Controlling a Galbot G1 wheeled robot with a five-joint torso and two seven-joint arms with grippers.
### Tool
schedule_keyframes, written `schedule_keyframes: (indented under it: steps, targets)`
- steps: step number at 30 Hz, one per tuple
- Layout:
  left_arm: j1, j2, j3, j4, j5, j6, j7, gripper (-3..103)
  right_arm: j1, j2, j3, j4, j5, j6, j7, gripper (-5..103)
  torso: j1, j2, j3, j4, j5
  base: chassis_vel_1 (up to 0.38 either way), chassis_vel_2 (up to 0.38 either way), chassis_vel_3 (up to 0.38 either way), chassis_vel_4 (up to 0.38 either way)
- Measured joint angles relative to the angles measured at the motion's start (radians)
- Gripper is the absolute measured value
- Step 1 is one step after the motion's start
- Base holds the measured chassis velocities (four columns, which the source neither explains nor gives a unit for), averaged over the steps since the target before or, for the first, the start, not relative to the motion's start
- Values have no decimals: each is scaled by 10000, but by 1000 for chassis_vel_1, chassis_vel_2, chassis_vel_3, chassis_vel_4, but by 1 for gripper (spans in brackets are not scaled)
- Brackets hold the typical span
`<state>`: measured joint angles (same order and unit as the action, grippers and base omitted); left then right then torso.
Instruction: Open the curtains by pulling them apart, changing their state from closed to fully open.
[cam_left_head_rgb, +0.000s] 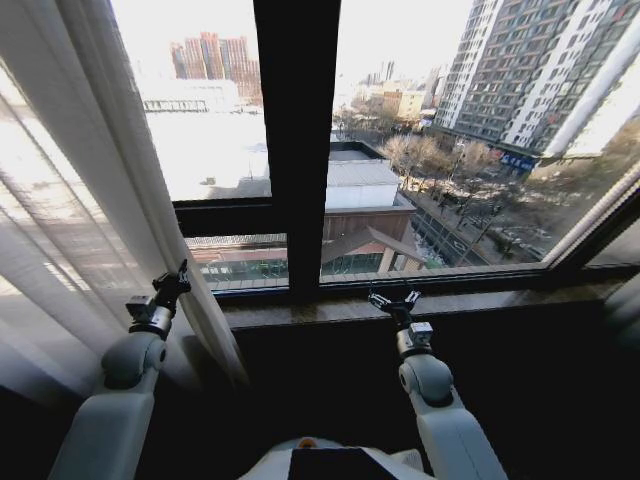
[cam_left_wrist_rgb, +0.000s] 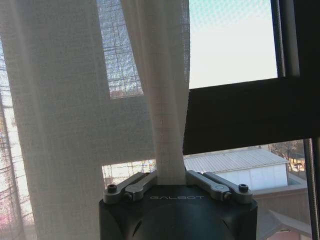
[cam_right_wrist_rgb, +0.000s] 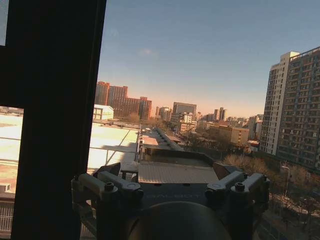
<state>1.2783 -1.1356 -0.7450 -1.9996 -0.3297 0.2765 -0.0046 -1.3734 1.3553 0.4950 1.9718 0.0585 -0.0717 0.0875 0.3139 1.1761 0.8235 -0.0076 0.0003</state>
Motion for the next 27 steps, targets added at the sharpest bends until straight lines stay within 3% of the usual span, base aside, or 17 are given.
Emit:
schedule_keyframes:
  steps: [16, 27]
  targets:
    - [84, -36, 18, -113, 7, 58, -37, 0, -210, 119, -807, 112, -1037, 122, -33, 100, 0, 0, 0, -1, 0, 7, 11, -7, -8]
    - [217, -57, -32, -171, 7, 60, -66, 0, -203, 174, -879, 110, -1151, 150, -26, 100, 0, 0, 0, 0, -1, 172, 164, -189, -183]
